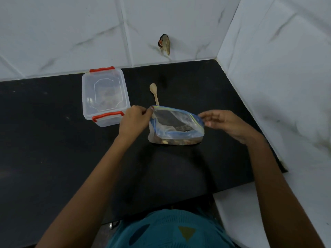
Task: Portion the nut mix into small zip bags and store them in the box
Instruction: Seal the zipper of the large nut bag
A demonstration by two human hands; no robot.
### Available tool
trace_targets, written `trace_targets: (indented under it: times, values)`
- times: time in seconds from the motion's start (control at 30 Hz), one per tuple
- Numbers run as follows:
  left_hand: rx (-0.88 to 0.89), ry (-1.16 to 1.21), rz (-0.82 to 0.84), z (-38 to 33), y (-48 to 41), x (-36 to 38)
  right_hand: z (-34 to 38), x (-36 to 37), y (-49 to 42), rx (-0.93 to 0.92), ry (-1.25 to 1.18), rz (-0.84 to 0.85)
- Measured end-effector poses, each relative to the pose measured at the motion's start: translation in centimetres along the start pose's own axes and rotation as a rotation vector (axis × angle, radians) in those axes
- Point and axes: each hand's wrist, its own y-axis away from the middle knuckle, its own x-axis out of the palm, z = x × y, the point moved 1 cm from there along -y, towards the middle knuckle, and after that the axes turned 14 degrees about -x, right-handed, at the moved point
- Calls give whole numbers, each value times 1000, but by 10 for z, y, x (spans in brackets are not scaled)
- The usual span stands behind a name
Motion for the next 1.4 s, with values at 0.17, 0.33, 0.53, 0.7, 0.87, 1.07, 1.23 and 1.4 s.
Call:
trace_targets:
  times: [0.17, 0.33, 0.53, 0.7, 0.87, 1.07, 1.23, 1.4]
  values:
    - [-69, 195, 280, 0, 2, -5, -14, -4, 6, -10, 95, -8]
    - [123, 105, 383, 10, 2, -11, -13, 5, -1, -87, 127, -175]
    - [150, 184, 221, 15, 2, -4, -11, 10, -5, -94, 146, -258]
    - [140, 224, -32, 11, 5, -5, -7, 8, -8, 2, 225, -420]
    - [162, 205, -172, 4, 6, -8, 4, 13, -11, 28, 408, -565]
    - [-75, 427, 52, -10, 5, -1, 13, 16, -10, 131, 593, -574]
    - [-194, 495, 144, -8, 3, -7, 12, 10, -5, 257, -15, -560]
    - [-124, 452, 50, -8, 6, -7, 9, 12, -2, 278, -203, -618]
